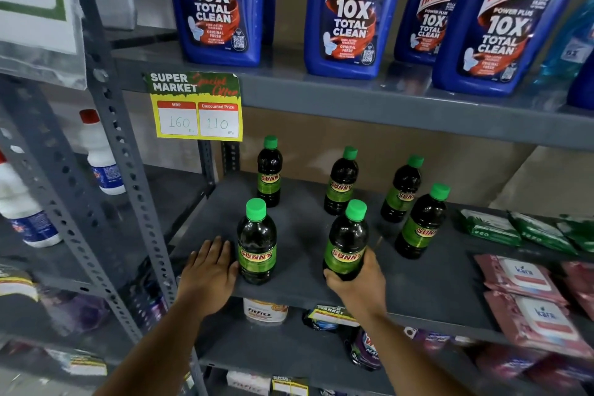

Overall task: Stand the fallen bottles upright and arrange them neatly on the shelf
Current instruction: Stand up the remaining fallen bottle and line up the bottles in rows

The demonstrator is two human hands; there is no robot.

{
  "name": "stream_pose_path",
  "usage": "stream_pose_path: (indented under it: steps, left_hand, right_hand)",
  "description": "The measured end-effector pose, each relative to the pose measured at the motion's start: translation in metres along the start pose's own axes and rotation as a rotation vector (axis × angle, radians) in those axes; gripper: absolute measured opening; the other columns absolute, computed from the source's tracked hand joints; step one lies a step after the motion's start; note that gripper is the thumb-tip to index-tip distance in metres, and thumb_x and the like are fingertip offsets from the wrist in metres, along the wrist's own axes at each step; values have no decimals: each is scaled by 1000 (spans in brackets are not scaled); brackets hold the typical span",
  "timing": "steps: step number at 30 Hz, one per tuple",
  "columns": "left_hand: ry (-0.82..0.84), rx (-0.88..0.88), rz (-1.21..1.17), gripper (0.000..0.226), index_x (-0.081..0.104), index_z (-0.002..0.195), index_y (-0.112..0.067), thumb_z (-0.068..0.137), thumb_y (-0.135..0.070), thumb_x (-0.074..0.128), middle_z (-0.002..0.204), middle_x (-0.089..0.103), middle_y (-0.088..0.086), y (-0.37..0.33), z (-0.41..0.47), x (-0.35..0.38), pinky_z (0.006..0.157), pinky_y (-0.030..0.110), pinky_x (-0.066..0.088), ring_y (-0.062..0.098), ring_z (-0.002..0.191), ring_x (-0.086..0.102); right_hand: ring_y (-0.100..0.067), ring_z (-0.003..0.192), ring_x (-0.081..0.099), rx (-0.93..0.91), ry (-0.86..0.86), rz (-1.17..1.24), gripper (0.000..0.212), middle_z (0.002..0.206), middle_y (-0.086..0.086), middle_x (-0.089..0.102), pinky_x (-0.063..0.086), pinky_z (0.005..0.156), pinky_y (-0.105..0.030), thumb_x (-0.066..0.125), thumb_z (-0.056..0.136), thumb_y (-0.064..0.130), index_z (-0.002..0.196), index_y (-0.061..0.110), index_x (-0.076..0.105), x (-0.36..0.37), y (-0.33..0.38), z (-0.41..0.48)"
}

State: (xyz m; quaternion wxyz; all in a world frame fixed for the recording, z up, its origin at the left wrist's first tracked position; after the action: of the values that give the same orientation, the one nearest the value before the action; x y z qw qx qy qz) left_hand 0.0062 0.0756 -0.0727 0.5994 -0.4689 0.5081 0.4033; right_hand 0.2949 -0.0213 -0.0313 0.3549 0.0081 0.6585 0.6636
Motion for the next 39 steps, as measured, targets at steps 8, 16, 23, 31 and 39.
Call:
stream_pose_path:
  steps: [8, 16, 23, 31, 39]
  left_hand:
    - [23, -7, -6, 68, 7, 149, -15, 90, -50, 3, 160, 6, 7, -2, -1, -3, 118, 45, 8, 25, 146, 3]
    - [42, -1, -15, 61, 6, 149, -16, 96, -46, 13, 160, 4, 6, -3, 0, -5, 118, 45, 7, 25, 146, 1]
    - [23, -3, -19, 62, 7, 149, -16, 95, -46, 12, 160, 5, 6, -1, -1, -3, 117, 44, 9, 25, 146, 2]
    - [44, -8, -41, 67, 1, 149, -19, 91, -52, 4, 160, -2, 4, 2, 2, 2, 118, 45, 6, 22, 145, -4]
    - [52, -22, -20, 63, -2, 149, -20, 94, -50, 9, 160, -4, 2, 1, 3, 2, 118, 43, 5, 20, 145, -6]
  right_hand:
    - [1, 89, 61, 1, 37, 12, 59, 100, 11, 65, 44, 64, -9, 83, 61, 19, 105, 38, 50, -2, 1, -12]
    - [-7, 90, 63, -35, 50, 45, 56, 99, 8, 63, 45, 66, -13, 79, 61, 16, 94, 49, 47, 5, -2, -9]
    - [-18, 136, 32, -103, -280, 133, 107, 149, -11, 29, 28, 112, -36, 65, 72, 61, 150, 6, 16, -21, -13, -11]
    - [-34, 119, 53, 163, -326, -35, 91, 131, -10, 53, 45, 97, -42, 81, 65, 5, 141, 14, 32, -99, -32, 89]
    - [-32, 111, 61, 248, -195, -199, 94, 120, -10, 64, 52, 92, -47, 90, 41, 46, 122, 17, 53, -110, -63, 123]
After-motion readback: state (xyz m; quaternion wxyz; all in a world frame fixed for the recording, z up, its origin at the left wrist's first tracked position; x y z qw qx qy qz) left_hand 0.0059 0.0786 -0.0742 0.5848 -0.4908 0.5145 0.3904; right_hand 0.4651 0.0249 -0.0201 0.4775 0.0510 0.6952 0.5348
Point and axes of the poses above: each hand's wrist, its own z-axis towards the middle knuckle, its own x-axis out of the palm, y = z × x, the point moved 3 cm from there along z, towards the middle knuckle
